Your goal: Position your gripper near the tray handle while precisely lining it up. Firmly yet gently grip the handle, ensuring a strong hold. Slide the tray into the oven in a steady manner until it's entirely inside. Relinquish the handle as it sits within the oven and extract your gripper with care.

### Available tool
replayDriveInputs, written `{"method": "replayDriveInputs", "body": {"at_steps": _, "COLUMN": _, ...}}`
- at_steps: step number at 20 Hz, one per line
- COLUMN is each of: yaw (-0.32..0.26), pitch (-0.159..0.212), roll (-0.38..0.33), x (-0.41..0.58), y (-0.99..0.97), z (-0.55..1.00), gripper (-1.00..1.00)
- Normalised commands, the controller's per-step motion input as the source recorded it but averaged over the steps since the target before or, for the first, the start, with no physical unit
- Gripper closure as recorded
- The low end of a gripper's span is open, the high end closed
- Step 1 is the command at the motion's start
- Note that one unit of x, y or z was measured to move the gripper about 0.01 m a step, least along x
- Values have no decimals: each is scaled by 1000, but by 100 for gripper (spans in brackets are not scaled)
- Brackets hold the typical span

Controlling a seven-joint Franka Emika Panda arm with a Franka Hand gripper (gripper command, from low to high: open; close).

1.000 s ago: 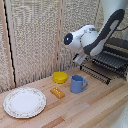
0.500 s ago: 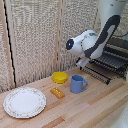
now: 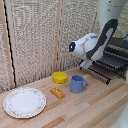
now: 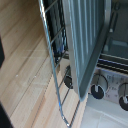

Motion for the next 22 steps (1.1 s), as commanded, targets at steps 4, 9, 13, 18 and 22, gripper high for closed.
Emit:
{"method": "replayDriveInputs", "body": {"at_steps": 4, "yaw": 45, "pitch": 113, "roll": 0, "x": 138, "y": -296, "z": -106, "gripper": -100}}
{"method": "replayDriveInputs", "body": {"at_steps": 9, "yaw": 74, "pitch": 119, "roll": -4, "x": 146, "y": -347, "z": -68, "gripper": -100}}
{"method": "replayDriveInputs", "body": {"at_steps": 13, "yaw": 75, "pitch": 81, "roll": -1, "x": 88, "y": -270, "z": -1, "gripper": 100}}
{"method": "replayDriveInputs", "body": {"at_steps": 18, "yaw": 59, "pitch": 15, "roll": -31, "x": -1, "y": -138, "z": 0, "gripper": 100}}
{"method": "replayDriveInputs", "body": {"at_steps": 22, "yaw": 51, "pitch": 0, "roll": -72, "x": -41, "y": -35, "z": -5, "gripper": 100}}
